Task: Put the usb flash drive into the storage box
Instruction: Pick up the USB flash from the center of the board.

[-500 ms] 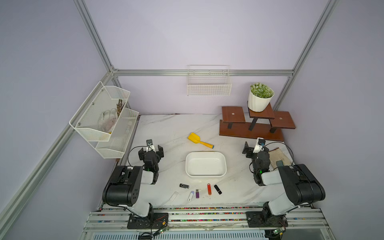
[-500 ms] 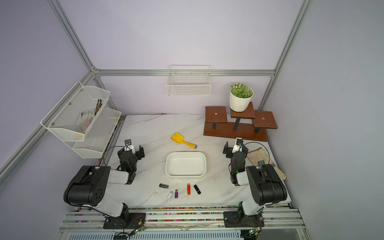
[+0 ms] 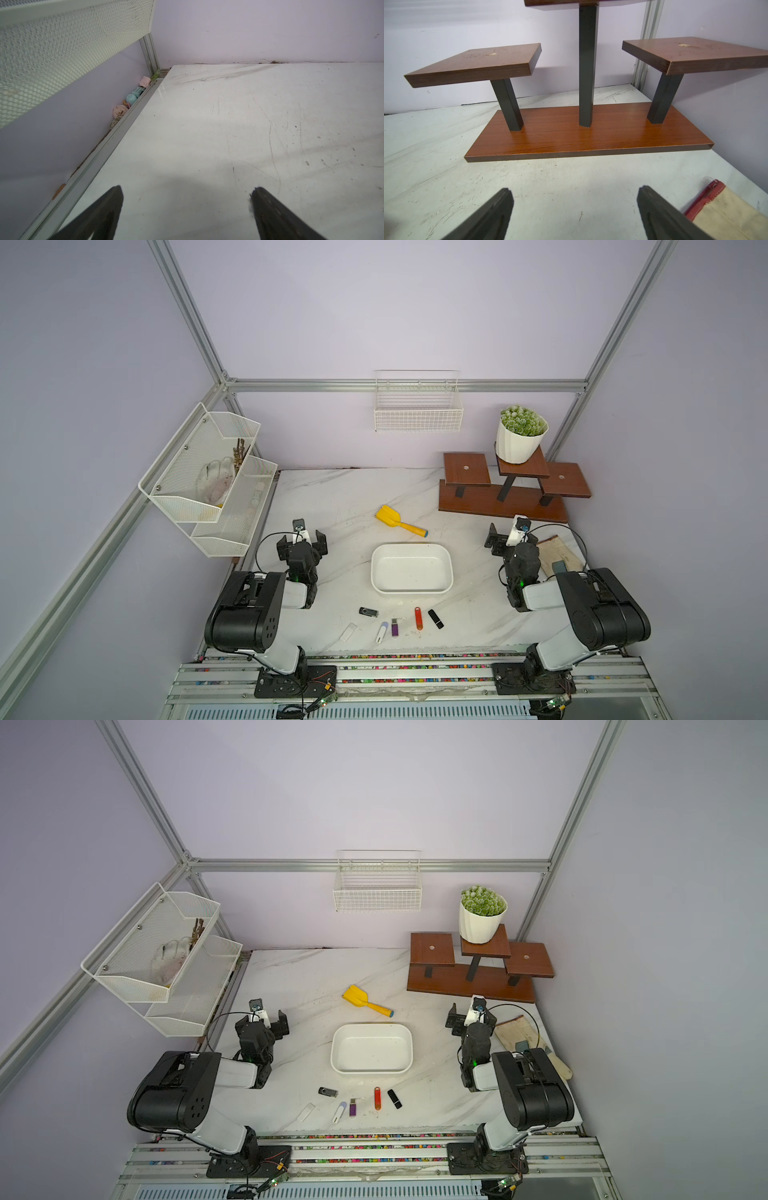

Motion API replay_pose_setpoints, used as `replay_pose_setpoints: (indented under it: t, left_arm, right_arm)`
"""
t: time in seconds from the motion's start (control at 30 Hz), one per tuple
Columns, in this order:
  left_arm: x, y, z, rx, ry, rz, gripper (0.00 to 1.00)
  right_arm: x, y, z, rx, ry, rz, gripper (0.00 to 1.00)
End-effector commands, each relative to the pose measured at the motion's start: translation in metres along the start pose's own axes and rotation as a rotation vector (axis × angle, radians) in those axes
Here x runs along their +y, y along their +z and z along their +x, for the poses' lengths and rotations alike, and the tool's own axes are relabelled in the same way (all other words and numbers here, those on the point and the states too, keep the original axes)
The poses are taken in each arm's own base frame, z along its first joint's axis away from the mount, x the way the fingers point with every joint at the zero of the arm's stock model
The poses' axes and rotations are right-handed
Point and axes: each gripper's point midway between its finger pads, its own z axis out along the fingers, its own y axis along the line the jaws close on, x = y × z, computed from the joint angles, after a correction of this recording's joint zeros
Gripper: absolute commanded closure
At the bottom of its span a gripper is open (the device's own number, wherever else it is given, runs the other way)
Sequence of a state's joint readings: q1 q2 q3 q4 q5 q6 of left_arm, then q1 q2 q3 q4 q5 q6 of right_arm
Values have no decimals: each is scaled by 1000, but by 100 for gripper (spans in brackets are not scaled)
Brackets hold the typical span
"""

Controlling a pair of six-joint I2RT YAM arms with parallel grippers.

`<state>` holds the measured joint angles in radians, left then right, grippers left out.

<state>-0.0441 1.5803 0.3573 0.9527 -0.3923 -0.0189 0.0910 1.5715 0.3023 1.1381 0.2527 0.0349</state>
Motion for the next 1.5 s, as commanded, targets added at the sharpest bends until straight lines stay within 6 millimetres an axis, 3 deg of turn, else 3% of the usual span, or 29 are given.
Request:
replay_pose_setpoints:
  t: [0.0,0.57,0.77,1.03,1.2,1.33,1.47]
  left_arm:
    - [2,2,-12,-33,-32,-1,0]
    - [1,2,-11,-30,-32,1,0]
    - [1,2,-11,-32,-31,2,0]
    - [-1,-9,-18,-70,-10,-7,0]
    - [0,-14,-20,-87,-14,-16,0]
    - [0,-14,-20,-94,-11,-14,0]
    - [-9,-19,-24,-118,12,44,0]
  right_arm:
    - [2,-1,-3,-18,-9,-6,1]
    - [2,-1,-3,-19,-10,-6,1]
    - [-4,0,-30,6,-12,51,1]
    - [31,-11,-56,224,2,-26,1]
    - [58,-36,-85,302,-5,-75,1]
    - [85,-60,-92,355,46,-214,1]
    - [96,-76,-90,357,74,-287,1]
